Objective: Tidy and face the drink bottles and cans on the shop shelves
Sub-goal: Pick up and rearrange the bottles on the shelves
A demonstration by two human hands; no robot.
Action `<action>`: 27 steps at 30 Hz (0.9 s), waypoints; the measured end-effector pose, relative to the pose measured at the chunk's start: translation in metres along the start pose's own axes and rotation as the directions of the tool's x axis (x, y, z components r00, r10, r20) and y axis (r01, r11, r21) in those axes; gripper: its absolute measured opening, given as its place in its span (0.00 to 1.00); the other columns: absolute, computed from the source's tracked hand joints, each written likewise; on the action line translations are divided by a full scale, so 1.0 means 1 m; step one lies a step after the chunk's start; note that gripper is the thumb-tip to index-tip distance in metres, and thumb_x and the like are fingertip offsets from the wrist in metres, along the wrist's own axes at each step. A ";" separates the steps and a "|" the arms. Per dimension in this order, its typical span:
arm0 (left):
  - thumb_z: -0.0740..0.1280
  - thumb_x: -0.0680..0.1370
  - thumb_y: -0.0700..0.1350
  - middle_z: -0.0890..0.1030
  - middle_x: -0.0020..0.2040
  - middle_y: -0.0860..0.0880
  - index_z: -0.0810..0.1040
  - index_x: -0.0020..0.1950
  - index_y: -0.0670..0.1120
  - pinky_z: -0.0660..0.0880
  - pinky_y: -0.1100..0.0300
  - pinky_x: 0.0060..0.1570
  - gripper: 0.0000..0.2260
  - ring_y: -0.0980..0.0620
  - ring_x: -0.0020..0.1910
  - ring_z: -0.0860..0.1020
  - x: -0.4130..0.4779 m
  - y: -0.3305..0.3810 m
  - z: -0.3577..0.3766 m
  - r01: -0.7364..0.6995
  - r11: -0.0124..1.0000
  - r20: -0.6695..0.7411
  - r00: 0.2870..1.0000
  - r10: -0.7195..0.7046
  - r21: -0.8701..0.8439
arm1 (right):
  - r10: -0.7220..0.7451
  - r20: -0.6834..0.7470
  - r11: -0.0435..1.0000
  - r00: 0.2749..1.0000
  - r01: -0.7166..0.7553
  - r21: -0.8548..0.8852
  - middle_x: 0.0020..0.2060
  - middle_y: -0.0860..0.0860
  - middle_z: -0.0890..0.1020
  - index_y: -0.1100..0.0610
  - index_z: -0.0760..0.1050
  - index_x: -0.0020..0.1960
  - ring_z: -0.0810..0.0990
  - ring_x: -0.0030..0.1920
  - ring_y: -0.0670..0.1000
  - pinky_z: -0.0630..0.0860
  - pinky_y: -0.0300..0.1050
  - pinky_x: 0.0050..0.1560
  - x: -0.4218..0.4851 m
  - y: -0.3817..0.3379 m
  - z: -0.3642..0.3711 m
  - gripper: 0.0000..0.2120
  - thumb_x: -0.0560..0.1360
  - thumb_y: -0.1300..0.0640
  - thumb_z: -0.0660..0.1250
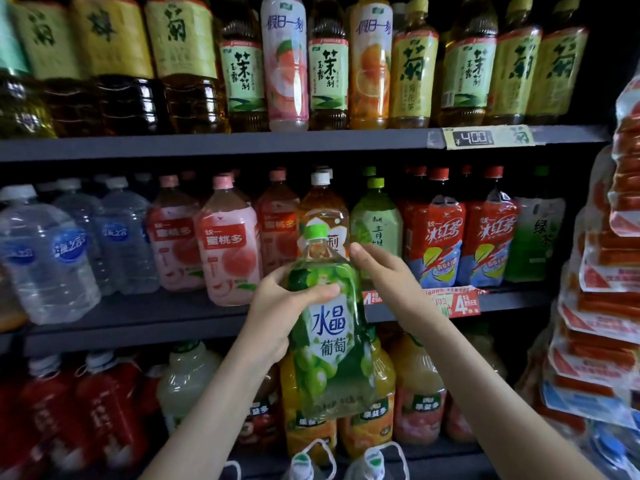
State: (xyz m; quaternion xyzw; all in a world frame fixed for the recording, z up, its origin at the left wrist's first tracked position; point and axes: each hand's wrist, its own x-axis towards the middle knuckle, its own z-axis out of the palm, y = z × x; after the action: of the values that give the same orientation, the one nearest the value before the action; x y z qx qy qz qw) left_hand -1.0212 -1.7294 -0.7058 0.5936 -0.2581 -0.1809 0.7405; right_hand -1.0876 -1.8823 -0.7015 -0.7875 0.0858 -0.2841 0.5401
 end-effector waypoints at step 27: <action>0.80 0.60 0.51 0.79 0.57 0.52 0.72 0.61 0.56 0.77 0.48 0.54 0.33 0.52 0.56 0.79 0.025 0.035 0.005 -0.467 0.858 -0.149 0.852 0.501 0.215 | -0.453 -0.490 0.843 0.745 0.180 -0.506 0.49 0.57 0.78 0.64 0.67 0.62 0.76 0.47 0.54 0.66 0.38 0.43 0.064 -0.008 -0.033 0.18 0.79 0.52 0.61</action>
State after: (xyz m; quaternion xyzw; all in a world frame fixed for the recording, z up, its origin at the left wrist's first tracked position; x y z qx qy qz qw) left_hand -1.0052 -1.7393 -0.6668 0.5854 -0.3385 0.0953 0.7305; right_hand -1.0543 -1.9337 -0.6632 -0.7598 0.1713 -0.5787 0.2418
